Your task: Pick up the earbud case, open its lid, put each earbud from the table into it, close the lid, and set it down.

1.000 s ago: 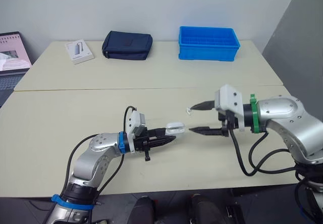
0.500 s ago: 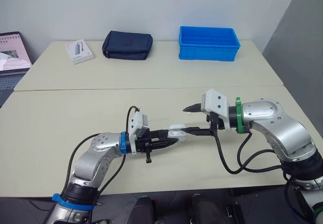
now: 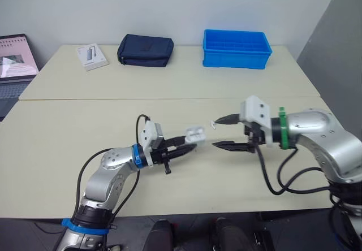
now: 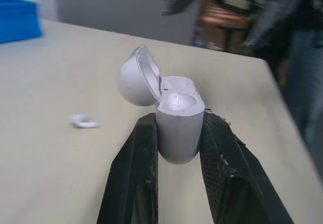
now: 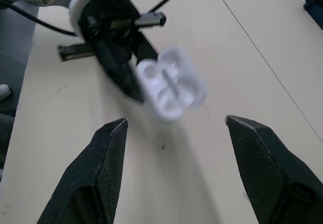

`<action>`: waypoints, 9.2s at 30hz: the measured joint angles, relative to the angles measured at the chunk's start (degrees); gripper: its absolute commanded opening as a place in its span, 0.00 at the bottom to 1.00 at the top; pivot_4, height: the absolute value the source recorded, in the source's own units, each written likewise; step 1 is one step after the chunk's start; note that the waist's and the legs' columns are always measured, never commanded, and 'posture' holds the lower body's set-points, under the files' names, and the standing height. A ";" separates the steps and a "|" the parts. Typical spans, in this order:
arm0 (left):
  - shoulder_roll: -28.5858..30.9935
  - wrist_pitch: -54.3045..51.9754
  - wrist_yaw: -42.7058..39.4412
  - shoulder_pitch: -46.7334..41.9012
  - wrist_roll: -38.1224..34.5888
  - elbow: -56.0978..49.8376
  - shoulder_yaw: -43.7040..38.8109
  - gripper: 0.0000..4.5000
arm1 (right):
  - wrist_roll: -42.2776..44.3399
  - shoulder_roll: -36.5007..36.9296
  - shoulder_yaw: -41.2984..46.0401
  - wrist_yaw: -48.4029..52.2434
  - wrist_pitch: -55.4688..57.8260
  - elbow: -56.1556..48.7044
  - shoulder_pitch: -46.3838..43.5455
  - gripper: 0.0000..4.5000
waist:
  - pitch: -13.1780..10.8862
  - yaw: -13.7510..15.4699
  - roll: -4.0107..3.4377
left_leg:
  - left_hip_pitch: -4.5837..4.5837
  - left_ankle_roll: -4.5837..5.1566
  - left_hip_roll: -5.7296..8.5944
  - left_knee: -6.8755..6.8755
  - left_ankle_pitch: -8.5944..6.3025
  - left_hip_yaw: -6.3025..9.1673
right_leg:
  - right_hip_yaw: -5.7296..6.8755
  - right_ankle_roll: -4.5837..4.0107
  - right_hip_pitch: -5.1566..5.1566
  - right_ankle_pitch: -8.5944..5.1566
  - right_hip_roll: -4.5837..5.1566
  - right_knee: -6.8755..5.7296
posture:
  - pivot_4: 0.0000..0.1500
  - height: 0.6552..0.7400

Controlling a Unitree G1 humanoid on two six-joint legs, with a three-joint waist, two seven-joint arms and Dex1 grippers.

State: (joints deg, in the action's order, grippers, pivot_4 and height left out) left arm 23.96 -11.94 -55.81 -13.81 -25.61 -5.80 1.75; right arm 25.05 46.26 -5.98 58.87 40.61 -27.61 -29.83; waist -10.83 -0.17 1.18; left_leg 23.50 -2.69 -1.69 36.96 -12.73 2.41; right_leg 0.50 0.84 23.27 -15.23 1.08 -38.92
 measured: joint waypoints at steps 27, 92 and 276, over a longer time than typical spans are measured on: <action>-3.39 9.11 18.70 8.64 4.34 0.34 -9.79 0.17 | -5.63 9.51 36.21 1.70 -16.54 6.57 42.68 1.00 | 0.02 0.10 0.00 | -0.10 -0.01 0.02 -0.01 0.00 -0.17 | -0.13 0.01 -0.09 -0.01 0.01 0.04 | 1.00 0.79; -2.85 5.60 17.31 11.14 3.45 -6.17 -4.65 0.17 | -15.80 -12.61 -6.66 -17.41 -5.92 7.69 12.93 0.10 | 0.04 0.04 -0.01 | -0.05 0.00 -0.01 -0.05 -0.01 -0.06 | -0.04 -0.01 -0.03 0.00 0.00 0.06 | 1.00 0.79; -5.10 1.17 16.41 7.06 1.39 -9.79 -0.95 0.17 | -3.86 -33.09 -6.30 -27.15 -13.22 1.16 11.79 1.00 | 0.05 0.07 0.04 | -0.05 -0.01 -0.01 -0.06 -0.01 -0.01 | -0.02 -0.05 -0.03 -0.02 0.00 0.02 | 1.00 0.79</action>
State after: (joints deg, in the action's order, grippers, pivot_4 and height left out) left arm 18.86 -10.78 -39.41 -6.75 -24.23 -15.58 0.80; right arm 21.19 13.17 -12.28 31.72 27.39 -26.45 -18.05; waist -10.78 -0.10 1.22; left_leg 23.45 -2.70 -1.70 36.89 -12.74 2.40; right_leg 0.48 0.79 23.24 -15.26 1.08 -38.90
